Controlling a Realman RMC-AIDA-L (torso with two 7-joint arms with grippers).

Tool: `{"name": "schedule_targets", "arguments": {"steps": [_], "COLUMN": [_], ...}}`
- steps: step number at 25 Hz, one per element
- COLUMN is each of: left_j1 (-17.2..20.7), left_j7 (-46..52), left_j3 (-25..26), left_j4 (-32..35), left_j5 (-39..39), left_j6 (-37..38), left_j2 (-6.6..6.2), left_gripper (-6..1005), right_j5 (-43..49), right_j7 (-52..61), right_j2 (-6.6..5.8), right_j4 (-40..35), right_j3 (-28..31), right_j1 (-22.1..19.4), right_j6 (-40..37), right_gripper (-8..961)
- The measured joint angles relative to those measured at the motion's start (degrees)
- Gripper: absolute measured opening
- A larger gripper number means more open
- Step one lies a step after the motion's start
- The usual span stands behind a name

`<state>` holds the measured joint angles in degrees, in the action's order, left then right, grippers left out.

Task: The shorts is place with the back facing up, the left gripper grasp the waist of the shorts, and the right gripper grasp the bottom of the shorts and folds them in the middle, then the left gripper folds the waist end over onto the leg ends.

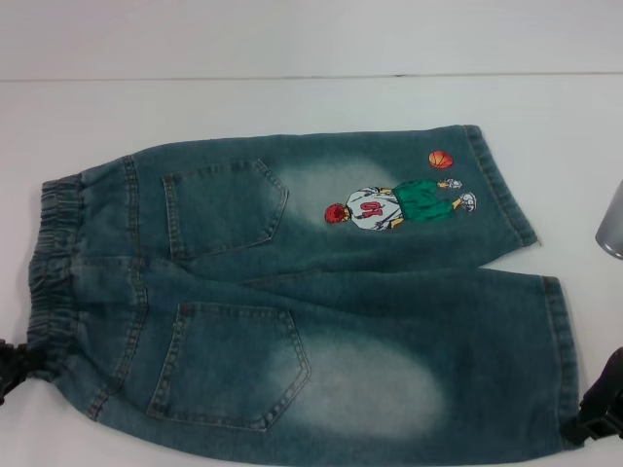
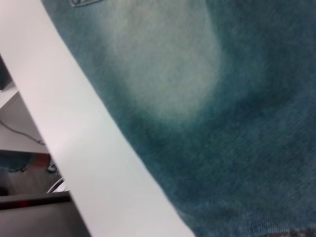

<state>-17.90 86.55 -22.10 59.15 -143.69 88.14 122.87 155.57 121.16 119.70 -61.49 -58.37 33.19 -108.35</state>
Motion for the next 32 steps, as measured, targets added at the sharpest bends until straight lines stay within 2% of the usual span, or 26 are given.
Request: {"name": "schedule_targets", "arguments": {"steps": [7, 11, 14, 24, 32], "left_j1": [0.23, -0.09, -0.55, -2.72, -6.26], "left_j7": [0.16, 0.18, 0.33, 3.44, 10.67], "left_j3": [0.98, 3.74, 5.14, 5.29, 4.77], "left_j4": [0.74, 2.57, 3.91, 6.82, 7.26], "left_j5": [0.91, 1.87, 2.31, 6.26, 6.42], "left_j6": [0.85, 3.39, 4.76, 6.6, 2.91], "left_j2": [-0.02, -0.38, -0.49, -0.48, -0.56], "left_gripper": [45, 45, 45, 46, 46], "right_j5": [-1.14, -3.1, -4.23, -15.95, -16.96], "right_j7": [-6.59, -11.94, -15.18, -17.62, -14.21], "right_j2": [-0.05, -0.61, -0.49, -0.17, -0.05], "right_j4": [-2.78, -4.21, -5.43, -14.48, -14.91], "right_j3": [1.21, 7.47, 10.91, 12.16, 12.34], "right_j1": [-1.81, -1.9, -1.38, -1.65, -0.09], "right_j6": [1.02, 0.25, -0.28, -1.65, 8.39], "right_gripper": [40, 37, 35, 28, 25]}}
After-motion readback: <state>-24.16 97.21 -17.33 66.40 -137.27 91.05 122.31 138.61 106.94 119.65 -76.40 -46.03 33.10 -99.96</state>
